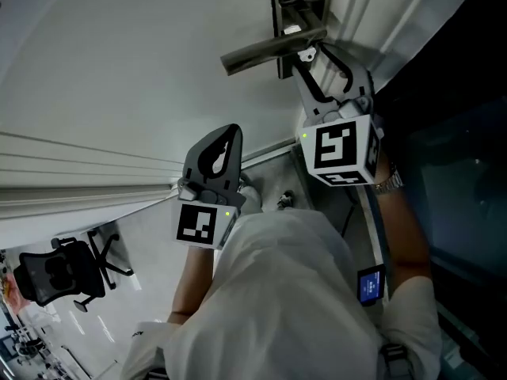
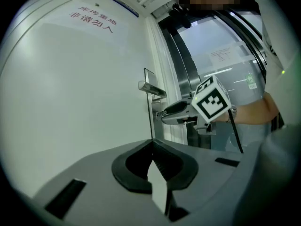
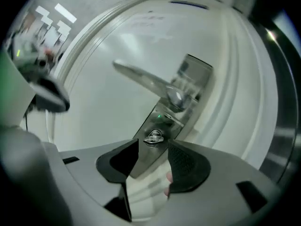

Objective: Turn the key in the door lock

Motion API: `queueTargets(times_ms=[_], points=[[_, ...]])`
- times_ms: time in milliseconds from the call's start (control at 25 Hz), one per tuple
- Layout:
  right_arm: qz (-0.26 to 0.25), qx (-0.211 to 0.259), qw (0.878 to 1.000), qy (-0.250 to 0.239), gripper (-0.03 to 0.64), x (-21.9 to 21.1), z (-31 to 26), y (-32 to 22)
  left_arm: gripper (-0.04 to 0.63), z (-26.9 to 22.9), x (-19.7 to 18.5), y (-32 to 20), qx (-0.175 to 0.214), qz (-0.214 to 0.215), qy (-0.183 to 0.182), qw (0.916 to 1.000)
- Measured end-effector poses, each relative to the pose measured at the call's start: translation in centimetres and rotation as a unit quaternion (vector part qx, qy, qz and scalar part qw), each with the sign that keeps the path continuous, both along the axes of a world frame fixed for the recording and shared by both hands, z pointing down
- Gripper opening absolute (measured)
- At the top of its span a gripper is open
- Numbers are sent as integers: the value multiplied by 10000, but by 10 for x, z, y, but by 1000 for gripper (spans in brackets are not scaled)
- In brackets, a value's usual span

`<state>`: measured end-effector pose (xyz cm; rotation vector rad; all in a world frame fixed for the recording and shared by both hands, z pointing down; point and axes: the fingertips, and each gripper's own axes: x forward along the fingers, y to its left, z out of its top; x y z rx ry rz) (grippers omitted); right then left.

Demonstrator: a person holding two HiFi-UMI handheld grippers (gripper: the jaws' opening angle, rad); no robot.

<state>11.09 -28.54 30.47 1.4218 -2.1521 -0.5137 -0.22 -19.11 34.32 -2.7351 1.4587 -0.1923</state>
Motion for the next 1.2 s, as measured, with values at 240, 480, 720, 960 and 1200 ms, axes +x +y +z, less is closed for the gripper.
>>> queueTargets(times_ms=[240,480,720,960,1200], points=[[127,1056,9710,2143,170,-9,4,-1,5,1,-3,1,3,54,10,10000],[180,1481,9474,2831,169,-14,-2,-4,5,1,-5,4,13,118,17,9999],[241,1818,9270,3273,107,-14,3,-4,5,3,-11,7,-40,79,7,10000],[306,1418,9635,2252,106,-12,1,-8,5,6,-14,5,-58,73,-15,10000],[453,942,9864,1270,107,-10,-3,-8,5,5,-16,7,-81,99,-2,9999]])
